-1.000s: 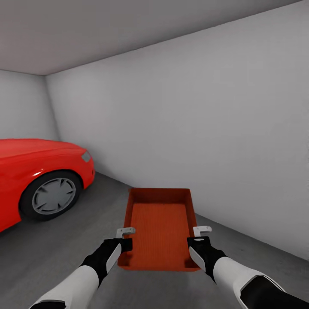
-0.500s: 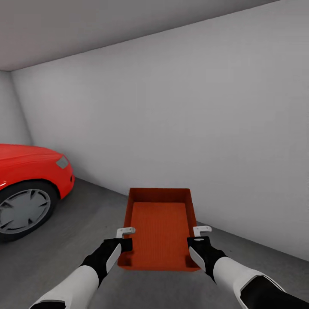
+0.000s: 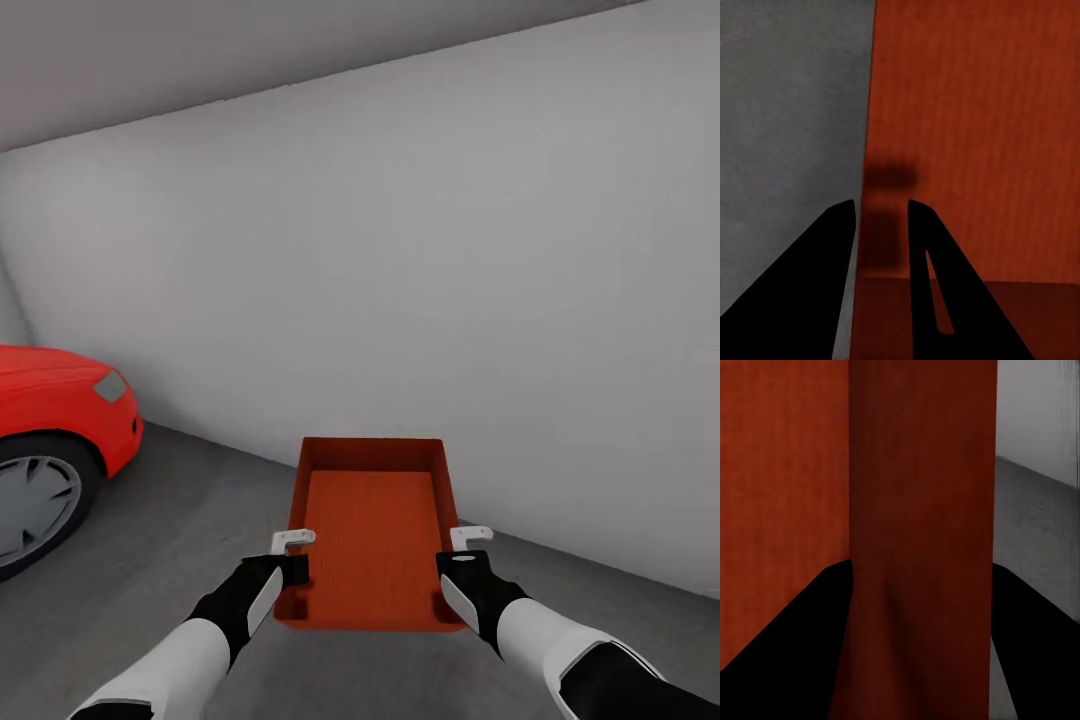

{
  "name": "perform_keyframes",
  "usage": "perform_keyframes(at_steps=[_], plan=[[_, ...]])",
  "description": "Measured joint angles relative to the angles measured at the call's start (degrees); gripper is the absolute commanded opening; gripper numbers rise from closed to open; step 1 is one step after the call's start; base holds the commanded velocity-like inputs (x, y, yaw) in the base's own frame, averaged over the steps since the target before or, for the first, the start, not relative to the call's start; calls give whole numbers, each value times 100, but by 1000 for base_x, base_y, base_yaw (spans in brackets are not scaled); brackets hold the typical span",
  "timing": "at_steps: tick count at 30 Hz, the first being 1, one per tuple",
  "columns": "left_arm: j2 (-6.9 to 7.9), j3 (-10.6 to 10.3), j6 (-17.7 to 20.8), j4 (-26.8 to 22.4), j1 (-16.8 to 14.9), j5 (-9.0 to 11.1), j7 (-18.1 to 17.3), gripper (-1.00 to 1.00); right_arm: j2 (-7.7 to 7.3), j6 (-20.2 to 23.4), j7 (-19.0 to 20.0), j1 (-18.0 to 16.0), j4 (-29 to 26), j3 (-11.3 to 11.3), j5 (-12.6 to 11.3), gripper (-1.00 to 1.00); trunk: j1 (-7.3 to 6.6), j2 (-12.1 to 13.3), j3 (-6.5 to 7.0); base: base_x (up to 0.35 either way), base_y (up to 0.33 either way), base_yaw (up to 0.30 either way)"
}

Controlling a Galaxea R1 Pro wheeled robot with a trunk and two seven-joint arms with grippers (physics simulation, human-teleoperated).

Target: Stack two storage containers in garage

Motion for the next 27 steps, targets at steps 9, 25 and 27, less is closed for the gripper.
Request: perform_keyframes(at_steps=[9, 25, 27], plan=[[-8, -5, -1, -1, 0, 2, 15, -100, -8, -3, 2, 0, -1, 20, -27, -100, 0, 0, 0, 0, 0, -287], [-8, -4, -8, 0, 0, 0, 10, -100, -8, -3, 2, 0, -3, 14, -15, -100, 0, 0, 0, 0, 0, -287], [-8, -5, -9, 1, 0, 1, 11, -100, -9, -3, 2, 0, -3, 15, -16, -100, 0, 0, 0, 0, 0, -287]])
